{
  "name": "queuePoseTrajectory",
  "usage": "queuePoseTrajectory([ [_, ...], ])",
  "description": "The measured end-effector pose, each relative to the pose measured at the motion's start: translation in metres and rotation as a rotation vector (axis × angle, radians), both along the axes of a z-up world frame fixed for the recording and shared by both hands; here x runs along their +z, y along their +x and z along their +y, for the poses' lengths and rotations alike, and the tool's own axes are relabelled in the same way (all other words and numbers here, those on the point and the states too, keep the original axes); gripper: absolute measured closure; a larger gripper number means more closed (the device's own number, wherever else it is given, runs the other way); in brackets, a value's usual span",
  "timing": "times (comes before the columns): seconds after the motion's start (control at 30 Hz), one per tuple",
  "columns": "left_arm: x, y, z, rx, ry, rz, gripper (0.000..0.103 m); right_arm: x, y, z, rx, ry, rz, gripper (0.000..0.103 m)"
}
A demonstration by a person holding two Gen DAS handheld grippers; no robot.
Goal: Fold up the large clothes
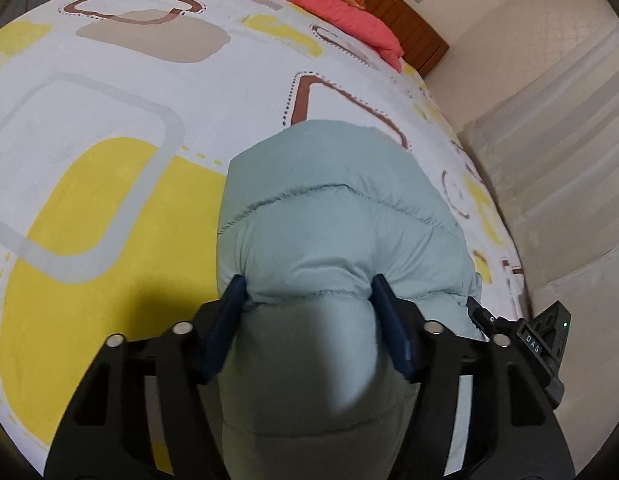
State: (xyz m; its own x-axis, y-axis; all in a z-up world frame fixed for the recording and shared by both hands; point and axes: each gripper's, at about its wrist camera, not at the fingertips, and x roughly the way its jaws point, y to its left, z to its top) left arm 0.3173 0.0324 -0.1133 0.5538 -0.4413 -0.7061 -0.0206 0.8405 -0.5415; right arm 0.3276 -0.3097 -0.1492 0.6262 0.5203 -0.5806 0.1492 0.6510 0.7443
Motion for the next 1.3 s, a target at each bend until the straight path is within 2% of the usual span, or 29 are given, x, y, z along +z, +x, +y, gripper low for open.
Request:
queuePoseTrajectory([
  [0.1,-0.001,0.003,-0.002,-0.002,0.007,-0.005,0.047,-0.004,0.003,0.003,0.009,0.021,-0.007,0.073],
  [0.33,0.002,0.001,0.002,-0.025,0.009,-0.020,0.048,0.004,0.007,0.006,0.030,-0.017,-0.022,0.074],
  [0.4,0.004,-0.006,0.005,-0.026,-0.009,-0.018,0.045,0.007,-0.002,0.006,0.026,-0.037,-0.025,0.067],
  [0.43,0.005,-0.011,0.007,-0.024,-0.022,-0.016,0.039,0.008,-0.005,0.005,0.023,-0.046,-0.027,0.064],
  [0.5,0.005,-0.021,0.009,-0.030,-0.045,-0.022,0.033,0.012,-0.018,0.004,0.015,-0.059,-0.035,0.043],
  [0.53,0.006,-0.027,0.010,-0.031,-0.045,-0.023,0.032,0.013,-0.025,0.003,0.009,-0.059,-0.037,0.039],
  [0.67,0.005,-0.050,0.008,-0.039,-0.055,-0.020,0.028,0.014,-0.050,0.001,0.003,-0.025,-0.042,0.038],
  [0.73,0.005,-0.060,0.008,-0.044,-0.064,-0.021,0.025,0.013,-0.067,0.002,0.006,-0.004,-0.045,0.037],
  [0.97,-0.001,-0.101,0.009,-0.036,-0.075,-0.020,0.026,0.004,-0.109,0.010,0.022,0.053,-0.025,0.038],
  [1.0,-0.002,-0.102,0.009,-0.037,-0.072,-0.018,0.034,0.002,-0.111,0.011,0.024,0.058,-0.014,0.050],
  [1.03,-0.003,-0.103,0.008,-0.039,-0.062,-0.019,0.040,-0.001,-0.112,0.013,0.027,0.062,-0.004,0.054],
  [1.1,-0.002,-0.103,0.005,-0.048,-0.034,-0.023,0.045,-0.004,-0.111,0.016,0.036,0.053,0.004,0.060],
  [1.23,0.004,-0.108,0.003,-0.046,0.015,-0.033,0.044,0.005,-0.114,0.019,0.035,0.007,-0.005,0.060],
  [1.3,0.009,-0.115,0.004,-0.029,0.055,-0.043,0.038,0.015,-0.121,0.021,0.031,-0.037,-0.019,0.057],
])
